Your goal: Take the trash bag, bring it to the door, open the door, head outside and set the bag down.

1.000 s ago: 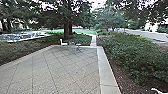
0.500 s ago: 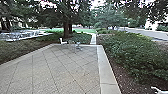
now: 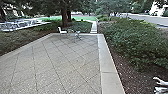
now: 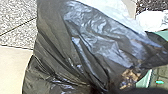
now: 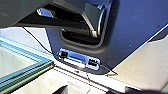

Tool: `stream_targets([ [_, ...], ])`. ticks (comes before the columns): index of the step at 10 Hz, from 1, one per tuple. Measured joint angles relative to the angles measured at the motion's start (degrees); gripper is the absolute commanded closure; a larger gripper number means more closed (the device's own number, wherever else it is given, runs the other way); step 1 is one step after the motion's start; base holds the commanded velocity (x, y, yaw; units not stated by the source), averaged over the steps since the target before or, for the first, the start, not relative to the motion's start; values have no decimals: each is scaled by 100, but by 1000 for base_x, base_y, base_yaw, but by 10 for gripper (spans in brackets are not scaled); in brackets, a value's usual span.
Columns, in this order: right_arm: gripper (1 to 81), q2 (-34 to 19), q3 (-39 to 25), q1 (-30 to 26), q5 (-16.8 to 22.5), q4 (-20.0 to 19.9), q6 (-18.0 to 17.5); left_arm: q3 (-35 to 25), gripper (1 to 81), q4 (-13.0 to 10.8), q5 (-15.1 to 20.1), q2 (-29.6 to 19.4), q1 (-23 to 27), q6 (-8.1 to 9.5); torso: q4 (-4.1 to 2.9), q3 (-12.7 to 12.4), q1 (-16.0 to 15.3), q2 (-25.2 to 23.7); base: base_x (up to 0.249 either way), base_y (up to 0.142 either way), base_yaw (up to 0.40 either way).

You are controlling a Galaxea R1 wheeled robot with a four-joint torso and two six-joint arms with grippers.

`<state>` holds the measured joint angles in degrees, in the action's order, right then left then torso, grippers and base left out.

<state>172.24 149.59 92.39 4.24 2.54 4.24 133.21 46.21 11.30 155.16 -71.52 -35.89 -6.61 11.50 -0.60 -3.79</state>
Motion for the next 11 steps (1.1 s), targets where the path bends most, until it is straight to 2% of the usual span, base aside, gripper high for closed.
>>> stream_targets([
  [3,10,-7,2,-28,-17,-12,2,89,811,616,432,-285,680,-2,0,88,-5,4,0,0,0],
  [5,10,-9,2,-30,-22,-12,2,458,811,946,857,-295,984,-5,0,85,-5,6,0,0,0],
  [7,10,-9,2,-33,-23,-12,5,1059,811,1208,1449,-285,1262,0,0,89,-5,6,0,0,0],
  [9,10,-9,2,-33,-22,-12,5,1693,811,1423,2081,-285,1791,-2,0,92,-5,6,0,0,0],
  [11,10,-9,2,-33,-23,-12,5,2305,811,1527,2787,-293,2345,-2,0,92,-7,9,0,0,0],
])
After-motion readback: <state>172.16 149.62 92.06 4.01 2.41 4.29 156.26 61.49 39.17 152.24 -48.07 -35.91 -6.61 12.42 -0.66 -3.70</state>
